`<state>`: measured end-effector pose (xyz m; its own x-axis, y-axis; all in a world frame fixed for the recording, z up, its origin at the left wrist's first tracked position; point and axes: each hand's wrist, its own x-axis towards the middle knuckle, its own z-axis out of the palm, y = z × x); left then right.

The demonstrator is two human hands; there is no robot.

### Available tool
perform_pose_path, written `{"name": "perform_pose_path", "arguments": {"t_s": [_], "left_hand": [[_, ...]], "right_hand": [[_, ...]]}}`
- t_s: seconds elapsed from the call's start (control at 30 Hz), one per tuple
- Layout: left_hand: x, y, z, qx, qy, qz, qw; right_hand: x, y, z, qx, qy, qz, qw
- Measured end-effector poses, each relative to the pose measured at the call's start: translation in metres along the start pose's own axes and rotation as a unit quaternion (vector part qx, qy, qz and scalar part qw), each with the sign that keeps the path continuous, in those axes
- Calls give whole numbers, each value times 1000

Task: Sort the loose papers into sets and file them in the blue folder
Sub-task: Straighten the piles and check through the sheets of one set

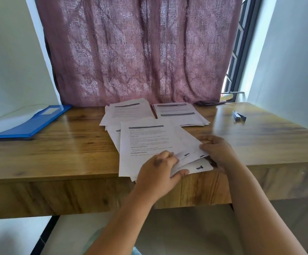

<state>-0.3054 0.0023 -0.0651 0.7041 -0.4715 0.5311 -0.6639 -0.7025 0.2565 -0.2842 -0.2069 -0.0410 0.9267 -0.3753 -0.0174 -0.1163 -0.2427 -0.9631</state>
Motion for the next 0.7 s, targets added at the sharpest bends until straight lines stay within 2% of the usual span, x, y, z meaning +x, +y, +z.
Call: {"name": "perform_pose_path", "arguments": {"t_s": [0.17, 0.27, 0.33, 0.4, 0.43, 0.5, 0.57, 0.7], "left_hand": [[-3, -4, 3, -79, 29, -100, 991], [-3, -7, -1, -116, 26, -176, 977], [-1, -8, -3, -132, 21, -196, 971], [-2, -8, -5, -107, 19, -163, 981], [-2, -7, -3, -58, 10, -125, 990], [-6, -6, 5, 79, -74, -54, 993], [-9, -2, 11, 172, -141, -38, 974], [-9, 7, 13, 178, -168, -44, 969]], "right_hand": [[2, 3, 1, -102, 0, -40, 994], [2, 2, 4, -115, -4, -25, 993], [1, 1, 4, -113, 0, -31, 993], [1, 1, 5, -113, 4, -40, 993], [1, 2, 5, -113, 7, -43, 993], [2, 2, 6, -108, 15, -44, 993], [5, 3, 5, -93, 21, -40, 995], [8, 6, 5, -79, 25, -38, 996]]}}
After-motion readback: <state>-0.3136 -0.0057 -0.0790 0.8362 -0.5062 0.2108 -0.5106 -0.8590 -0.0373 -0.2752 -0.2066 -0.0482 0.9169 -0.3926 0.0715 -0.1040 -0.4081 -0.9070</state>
